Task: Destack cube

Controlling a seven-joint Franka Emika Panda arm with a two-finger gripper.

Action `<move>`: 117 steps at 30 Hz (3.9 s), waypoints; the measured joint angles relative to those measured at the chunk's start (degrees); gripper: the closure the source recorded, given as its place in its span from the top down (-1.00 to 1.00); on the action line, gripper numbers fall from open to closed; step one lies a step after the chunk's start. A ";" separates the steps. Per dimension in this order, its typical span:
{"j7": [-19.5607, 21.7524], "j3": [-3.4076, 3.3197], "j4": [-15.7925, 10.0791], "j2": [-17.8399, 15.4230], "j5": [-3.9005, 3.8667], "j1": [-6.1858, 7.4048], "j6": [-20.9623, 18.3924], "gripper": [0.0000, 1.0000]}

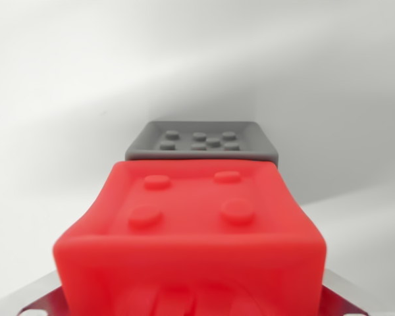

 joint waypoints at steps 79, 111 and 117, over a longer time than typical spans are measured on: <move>-13.84 0.26 4.52 -9.31 3.03 -0.18 -13.37 -1.00; -28.79 -0.19 11.91 -2.68 2.11 -0.70 -14.18 -1.00; -31.56 -0.19 13.32 -1.48 1.89 -0.88 -14.38 -1.00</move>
